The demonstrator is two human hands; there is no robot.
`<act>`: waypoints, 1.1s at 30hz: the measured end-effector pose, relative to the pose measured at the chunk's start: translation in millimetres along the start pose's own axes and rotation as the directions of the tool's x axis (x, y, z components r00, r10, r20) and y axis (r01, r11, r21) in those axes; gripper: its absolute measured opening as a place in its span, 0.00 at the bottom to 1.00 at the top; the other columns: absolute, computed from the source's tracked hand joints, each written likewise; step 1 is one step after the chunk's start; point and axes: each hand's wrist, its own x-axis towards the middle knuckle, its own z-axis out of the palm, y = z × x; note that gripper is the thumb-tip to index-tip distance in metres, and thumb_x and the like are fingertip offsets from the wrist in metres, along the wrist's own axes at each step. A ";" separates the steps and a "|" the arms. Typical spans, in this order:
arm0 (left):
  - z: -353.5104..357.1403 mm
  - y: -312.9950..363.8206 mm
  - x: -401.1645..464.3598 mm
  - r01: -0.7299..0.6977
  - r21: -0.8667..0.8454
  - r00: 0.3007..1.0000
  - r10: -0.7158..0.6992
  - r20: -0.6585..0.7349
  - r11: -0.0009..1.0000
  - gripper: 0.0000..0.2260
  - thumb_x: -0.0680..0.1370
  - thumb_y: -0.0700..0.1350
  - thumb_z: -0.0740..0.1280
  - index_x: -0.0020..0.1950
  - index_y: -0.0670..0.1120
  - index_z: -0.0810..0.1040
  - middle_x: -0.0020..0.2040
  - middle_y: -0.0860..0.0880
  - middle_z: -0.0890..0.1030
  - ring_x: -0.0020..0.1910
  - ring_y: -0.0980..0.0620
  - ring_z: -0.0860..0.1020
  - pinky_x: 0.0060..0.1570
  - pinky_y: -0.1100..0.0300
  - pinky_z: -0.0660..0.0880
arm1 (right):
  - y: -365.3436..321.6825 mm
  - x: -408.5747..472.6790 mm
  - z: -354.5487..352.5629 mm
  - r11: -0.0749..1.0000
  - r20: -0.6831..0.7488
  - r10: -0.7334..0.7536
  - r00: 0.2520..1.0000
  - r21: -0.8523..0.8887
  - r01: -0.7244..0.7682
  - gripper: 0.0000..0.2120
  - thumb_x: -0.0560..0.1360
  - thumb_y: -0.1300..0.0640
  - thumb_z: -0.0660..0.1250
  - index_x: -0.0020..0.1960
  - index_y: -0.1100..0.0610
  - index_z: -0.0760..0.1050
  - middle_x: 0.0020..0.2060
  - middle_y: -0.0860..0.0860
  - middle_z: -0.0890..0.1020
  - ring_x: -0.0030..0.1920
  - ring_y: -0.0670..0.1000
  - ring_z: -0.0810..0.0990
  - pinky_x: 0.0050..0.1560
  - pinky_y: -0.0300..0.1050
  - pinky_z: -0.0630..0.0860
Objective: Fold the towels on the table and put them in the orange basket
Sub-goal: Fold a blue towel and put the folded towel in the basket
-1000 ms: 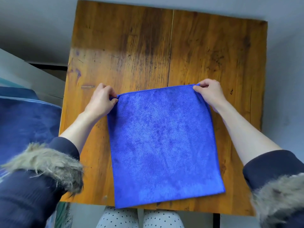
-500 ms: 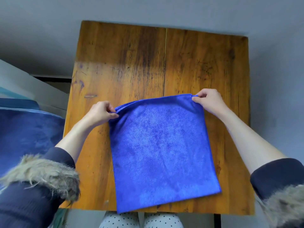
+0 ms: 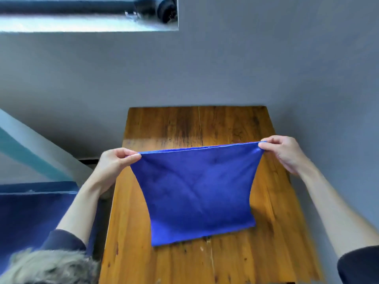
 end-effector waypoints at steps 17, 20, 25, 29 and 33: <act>-81.8 161.2 -37.7 -0.494 -0.082 0.853 0.464 -0.240 0.865 0.05 0.74 0.38 0.69 0.42 0.47 0.81 0.33 0.60 0.82 0.33 0.66 0.77 0.38 0.75 0.72 | -175.3 -75.5 -42.1 0.767 -0.090 -0.331 0.939 0.554 0.323 0.22 0.74 0.74 0.60 0.28 0.59 0.81 0.27 0.49 0.82 0.32 0.43 0.81 0.39 0.31 0.77; -81.7 174.0 -44.7 -0.521 -0.083 0.835 0.487 -0.257 0.850 0.04 0.74 0.38 0.70 0.41 0.47 0.82 0.33 0.60 0.83 0.33 0.66 0.77 0.38 0.75 0.73 | -187.6 -78.5 -49.5 0.757 -0.110 -0.350 0.930 0.551 0.350 0.14 0.74 0.73 0.60 0.35 0.62 0.77 0.28 0.49 0.81 0.32 0.43 0.80 0.39 0.32 0.77; -87.0 190.6 -52.7 -0.545 -0.062 0.815 0.510 -0.276 0.836 0.02 0.73 0.39 0.70 0.42 0.45 0.81 0.32 0.60 0.82 0.32 0.66 0.77 0.36 0.77 0.71 | -199.2 -79.4 -57.5 0.785 -0.108 -0.390 0.914 0.479 0.392 0.08 0.73 0.72 0.62 0.40 0.63 0.74 0.28 0.48 0.81 0.31 0.43 0.79 0.36 0.32 0.75; -93.1 197.7 -54.6 -0.550 -0.065 0.807 0.511 -0.296 0.832 0.03 0.74 0.40 0.70 0.42 0.46 0.81 0.32 0.60 0.82 0.32 0.66 0.77 0.36 0.77 0.71 | -207.3 -78.8 -60.0 0.776 -0.077 -0.400 0.913 0.502 0.382 0.09 0.73 0.71 0.62 0.38 0.61 0.74 0.28 0.49 0.80 0.31 0.45 0.76 0.36 0.35 0.74; -100.0 197.2 -52.9 -0.558 -0.075 0.811 0.524 -0.259 0.827 0.05 0.75 0.38 0.68 0.43 0.46 0.81 0.33 0.59 0.83 0.34 0.65 0.77 0.39 0.76 0.72 | -208.9 -76.6 -61.8 0.766 -0.062 -0.371 0.927 0.544 0.343 0.11 0.73 0.72 0.63 0.36 0.60 0.75 0.29 0.51 0.80 0.32 0.47 0.76 0.35 0.38 0.74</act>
